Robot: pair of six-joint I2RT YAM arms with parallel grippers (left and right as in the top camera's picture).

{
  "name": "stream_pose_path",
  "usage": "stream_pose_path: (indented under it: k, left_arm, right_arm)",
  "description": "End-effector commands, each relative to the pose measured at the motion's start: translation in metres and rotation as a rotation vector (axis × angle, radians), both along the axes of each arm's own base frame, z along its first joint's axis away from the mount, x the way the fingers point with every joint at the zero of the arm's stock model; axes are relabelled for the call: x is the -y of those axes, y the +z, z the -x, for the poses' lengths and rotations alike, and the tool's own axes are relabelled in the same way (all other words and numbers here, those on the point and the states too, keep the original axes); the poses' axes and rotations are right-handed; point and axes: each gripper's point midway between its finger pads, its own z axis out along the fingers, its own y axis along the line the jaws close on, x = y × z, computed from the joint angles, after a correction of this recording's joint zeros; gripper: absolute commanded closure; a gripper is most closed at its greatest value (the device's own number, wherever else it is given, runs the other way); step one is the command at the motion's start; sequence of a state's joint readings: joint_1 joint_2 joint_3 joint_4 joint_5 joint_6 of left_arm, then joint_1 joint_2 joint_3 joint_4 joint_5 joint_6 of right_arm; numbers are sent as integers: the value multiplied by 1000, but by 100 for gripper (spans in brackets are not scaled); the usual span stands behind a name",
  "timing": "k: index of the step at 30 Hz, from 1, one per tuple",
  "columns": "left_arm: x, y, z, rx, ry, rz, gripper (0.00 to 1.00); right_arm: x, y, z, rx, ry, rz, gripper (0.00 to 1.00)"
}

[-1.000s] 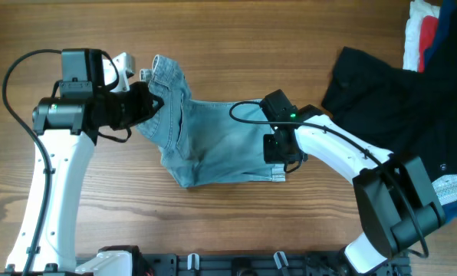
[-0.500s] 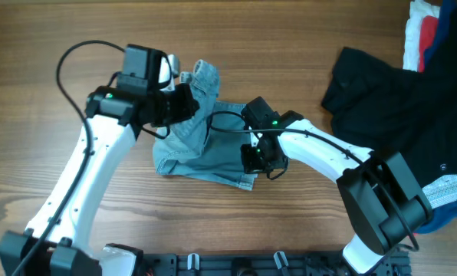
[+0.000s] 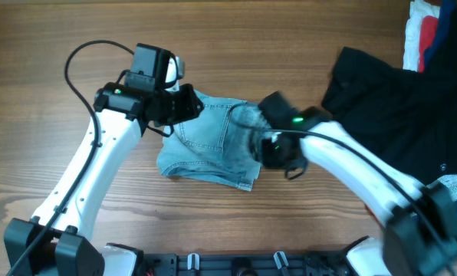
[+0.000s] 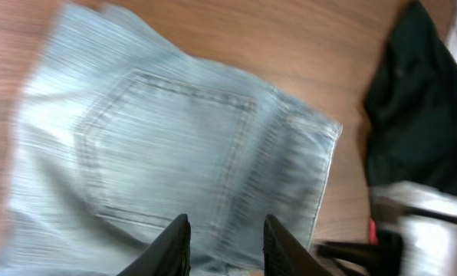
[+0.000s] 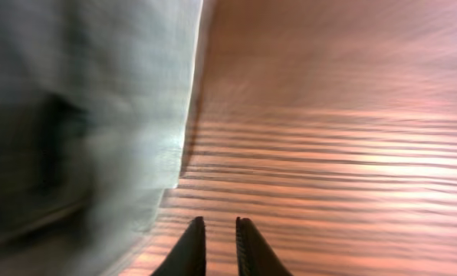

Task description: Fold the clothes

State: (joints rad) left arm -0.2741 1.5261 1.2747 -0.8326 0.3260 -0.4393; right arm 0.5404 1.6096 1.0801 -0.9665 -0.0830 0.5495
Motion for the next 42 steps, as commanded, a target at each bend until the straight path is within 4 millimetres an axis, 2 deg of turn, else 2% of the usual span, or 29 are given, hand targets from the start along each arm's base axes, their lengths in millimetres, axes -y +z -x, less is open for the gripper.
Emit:
stream_pose_path:
  k: [1, 3, 5, 6, 9, 10, 12, 15, 17, 19, 21, 24, 27, 29, 34, 36, 37, 39, 42]
  left_arm:
    - [-45, 9, -20, 83, 118, -145, 68]
    - [-63, 4, -24, 87, 169, -222, 68]
    - [-66, -9, -22, 46, 170, -247, 74]
    - [-66, -16, -20, 26, 167, -253, 76]
    - [-68, -49, -11, -72, 154, -282, 74]
    - [-69, -66, -6, -125, 147, -298, 71]
    - [-71, -93, 3, -206, 135, -321, 71]
    - [-73, -128, 17, -318, 119, -350, 71]
    - [-75, -149, 28, -390, 108, -368, 72]
    - [-78, -161, 36, -426, 104, -385, 72]
    - [-85, -169, 47, -461, 104, -423, 73]
    - [-89, -175, 66, -518, 95, -439, 75]
    - [-94, -182, 95, -609, 92, -452, 76]
    - [-95, -182, 106, -651, 84, -458, 75]
    - [-93, -184, 96, -610, 95, -445, 74]
    - [-87, -182, 105, -652, 84, -408, 75]
    - [-81, -179, 115, -699, 75, -377, 75]
    - [-74, -172, 132, -781, 63, -330, 74]
    - [-70, -165, 150, -851, 28, -338, 75]
  right_arm:
    - [26, 78, -36, 284, -114, -54, 83]
    - [12, 107, -46, 413, 9, -151, 80]
    - [0, 101, -44, 379, 50, -201, 80]
    - [-4, 92, -43, 340, 56, -211, 80]
    - [-15, 43, -36, 158, 65, -209, 79]
    - [-24, 20, -31, 65, 74, -230, 80]
    - [-44, -8, -23, -33, 127, -279, 80]
    - [-26, -58, -8, -180, 33, -120, 83]
    - [-10, -71, 1, -237, -27, -20, 84]
    - [0, -72, 5, -244, -28, 32, 84]
    - [19, -73, 4, -227, -49, 136, 85]
    - [15, -75, -6, -187, -30, 115, 84]
    - [5, -77, -24, -112, -9, 74, 83]
    - [0, -77, -33, -74, 4, 53, 83]
    - [1, -77, -27, -97, 6, 57, 83]
    - [-1, -77, -33, -72, 31, 46, 83]
    - [-5, -76, -41, -41, 31, 34, 82]
    - [-20, -71, -73, 85, 53, -23, 75]
    - [-37, -42, -119, 238, 62, -85, 73]
